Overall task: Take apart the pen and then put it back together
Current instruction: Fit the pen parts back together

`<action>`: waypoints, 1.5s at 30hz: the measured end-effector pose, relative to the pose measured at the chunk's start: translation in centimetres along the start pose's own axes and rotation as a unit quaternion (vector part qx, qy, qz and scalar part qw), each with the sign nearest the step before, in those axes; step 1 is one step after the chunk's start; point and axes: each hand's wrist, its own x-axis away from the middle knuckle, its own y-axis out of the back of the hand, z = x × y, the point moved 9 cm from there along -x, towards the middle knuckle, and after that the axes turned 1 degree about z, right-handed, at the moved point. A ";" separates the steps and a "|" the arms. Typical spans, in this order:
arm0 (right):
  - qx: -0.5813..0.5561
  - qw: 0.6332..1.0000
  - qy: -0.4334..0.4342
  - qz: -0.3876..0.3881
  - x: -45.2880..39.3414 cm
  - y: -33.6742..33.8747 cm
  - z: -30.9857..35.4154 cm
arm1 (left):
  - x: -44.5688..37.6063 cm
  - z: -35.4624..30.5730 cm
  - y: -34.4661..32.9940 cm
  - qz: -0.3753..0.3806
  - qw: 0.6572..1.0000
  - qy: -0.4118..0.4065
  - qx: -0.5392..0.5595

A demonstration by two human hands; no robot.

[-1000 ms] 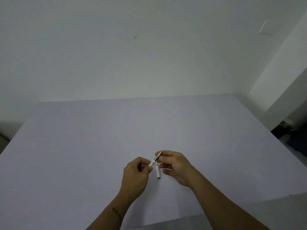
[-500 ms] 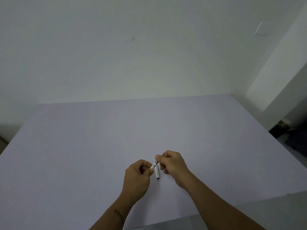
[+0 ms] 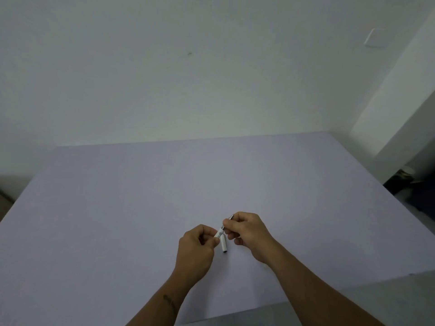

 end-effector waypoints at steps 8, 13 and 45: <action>0.062 0.998 0.006 0.012 0.0 -0.3 0.3 | 0.0 0.2 0.0 0.001 1.000 0.005 0.000; -0.029 0.999 -0.007 0.034 -0.1 -0.1 -0.1 | -0.2 0.2 0.2 0.000 1.000 0.011 0.004; 0.002 1.000 0.013 0.027 -0.4 -0.5 0.0 | -0.2 0.3 0.9 -0.001 1.000 0.014 -0.001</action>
